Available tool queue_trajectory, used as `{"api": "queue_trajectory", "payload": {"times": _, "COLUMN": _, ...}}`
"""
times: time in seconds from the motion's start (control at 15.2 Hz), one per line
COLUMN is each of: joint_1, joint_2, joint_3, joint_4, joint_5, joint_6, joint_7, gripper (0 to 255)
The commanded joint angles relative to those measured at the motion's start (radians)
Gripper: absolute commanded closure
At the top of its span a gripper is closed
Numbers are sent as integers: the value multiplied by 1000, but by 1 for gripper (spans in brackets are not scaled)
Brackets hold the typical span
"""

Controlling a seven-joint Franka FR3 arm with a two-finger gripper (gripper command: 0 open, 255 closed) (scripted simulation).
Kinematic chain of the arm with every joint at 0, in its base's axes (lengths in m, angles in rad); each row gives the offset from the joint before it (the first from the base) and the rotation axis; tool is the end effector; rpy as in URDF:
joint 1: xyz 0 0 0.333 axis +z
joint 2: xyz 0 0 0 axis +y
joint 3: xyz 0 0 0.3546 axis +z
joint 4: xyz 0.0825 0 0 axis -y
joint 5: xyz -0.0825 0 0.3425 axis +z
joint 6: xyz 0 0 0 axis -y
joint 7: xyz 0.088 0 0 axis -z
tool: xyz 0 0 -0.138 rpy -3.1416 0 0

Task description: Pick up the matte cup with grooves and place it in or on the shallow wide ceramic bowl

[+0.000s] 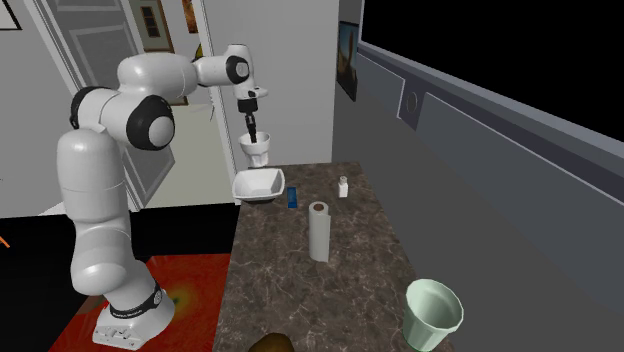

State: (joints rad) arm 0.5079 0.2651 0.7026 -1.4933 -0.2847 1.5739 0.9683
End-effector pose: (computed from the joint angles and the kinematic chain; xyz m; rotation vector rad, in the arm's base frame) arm 0.2828 0.5052 0.5499 2.9568 0.3769 0.0660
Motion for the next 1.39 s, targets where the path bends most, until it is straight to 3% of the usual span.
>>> {"api": "queue_trajectory", "payload": {"times": 0.0, "joint_1": 0, "joint_2": -18, "joint_3": 6, "joint_4": -31, "joint_5": 11, "joint_6": 14, "joint_7": 12, "gripper": 255}}
{"api": "queue_trajectory", "payload": {"times": 1.32, "joint_1": -14, "joint_2": 6, "joint_3": -7, "joint_4": -247, "joint_5": -14, "joint_6": 244, "joint_7": 54, "gripper": 255}}
